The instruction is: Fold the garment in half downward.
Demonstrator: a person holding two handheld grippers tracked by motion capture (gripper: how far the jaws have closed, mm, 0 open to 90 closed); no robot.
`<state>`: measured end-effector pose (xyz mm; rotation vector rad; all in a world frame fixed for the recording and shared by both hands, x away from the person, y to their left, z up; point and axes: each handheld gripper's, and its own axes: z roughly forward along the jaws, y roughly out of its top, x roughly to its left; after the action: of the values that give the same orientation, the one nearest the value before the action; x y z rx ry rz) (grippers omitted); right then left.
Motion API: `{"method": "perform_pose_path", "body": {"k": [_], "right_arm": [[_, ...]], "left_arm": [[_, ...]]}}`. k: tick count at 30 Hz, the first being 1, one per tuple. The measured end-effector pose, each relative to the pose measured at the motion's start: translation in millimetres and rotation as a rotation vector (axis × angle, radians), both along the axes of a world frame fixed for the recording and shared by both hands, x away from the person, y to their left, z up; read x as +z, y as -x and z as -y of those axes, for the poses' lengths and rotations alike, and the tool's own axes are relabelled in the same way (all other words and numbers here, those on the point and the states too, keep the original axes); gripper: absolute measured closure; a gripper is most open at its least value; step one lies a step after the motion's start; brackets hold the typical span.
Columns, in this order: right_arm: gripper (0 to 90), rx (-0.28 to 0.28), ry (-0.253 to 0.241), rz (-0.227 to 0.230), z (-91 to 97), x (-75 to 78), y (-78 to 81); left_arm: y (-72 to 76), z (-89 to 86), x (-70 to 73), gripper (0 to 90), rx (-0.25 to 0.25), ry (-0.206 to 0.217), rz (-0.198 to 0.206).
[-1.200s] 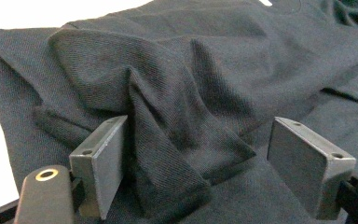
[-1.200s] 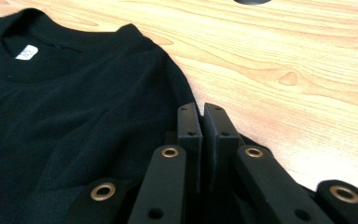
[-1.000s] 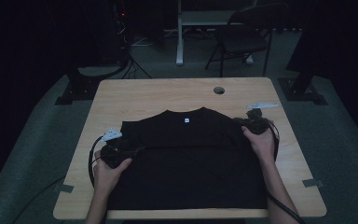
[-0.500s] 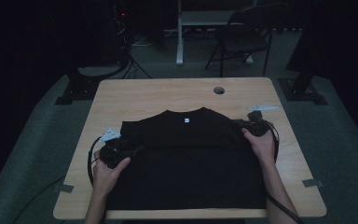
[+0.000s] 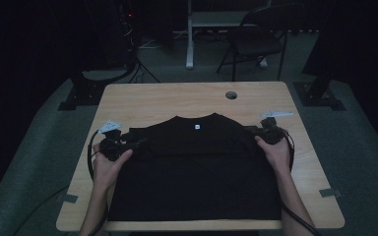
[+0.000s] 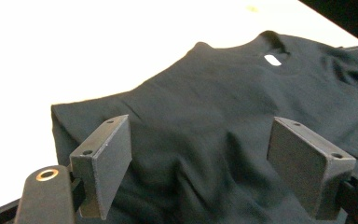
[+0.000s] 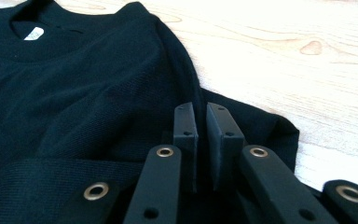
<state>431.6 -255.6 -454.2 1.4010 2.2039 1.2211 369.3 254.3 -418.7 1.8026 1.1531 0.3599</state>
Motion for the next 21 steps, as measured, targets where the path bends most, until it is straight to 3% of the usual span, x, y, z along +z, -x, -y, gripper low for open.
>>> {"method": "perform_pose_path", "body": {"k": [3, 10, 14, 21], "right_arm": [[81.5, 0.001, -0.004, -0.003, 0.1, 0.0, 0.4], [81.2, 0.002, -0.005, -0.004, 0.1, 0.0, 0.4], [81.1, 0.001, -0.009, -0.007, 0.2, -0.1, 0.5], [81.1, 0.002, -0.010, -0.007, 0.4, -0.2, 0.6]], "left_arm": [[-21.6, 0.1, 3.2, 23.0, -0.001, -0.011, -0.027], [-49.8, 2.5, 1.1, 23.0, -0.022, -0.004, -0.089], [-60.1, 5.8, -3.8, 23.0, -0.023, -0.022, -0.116], [-68.9, 5.5, -10.9, 23.0, -0.024, -0.003, -0.164]]}}
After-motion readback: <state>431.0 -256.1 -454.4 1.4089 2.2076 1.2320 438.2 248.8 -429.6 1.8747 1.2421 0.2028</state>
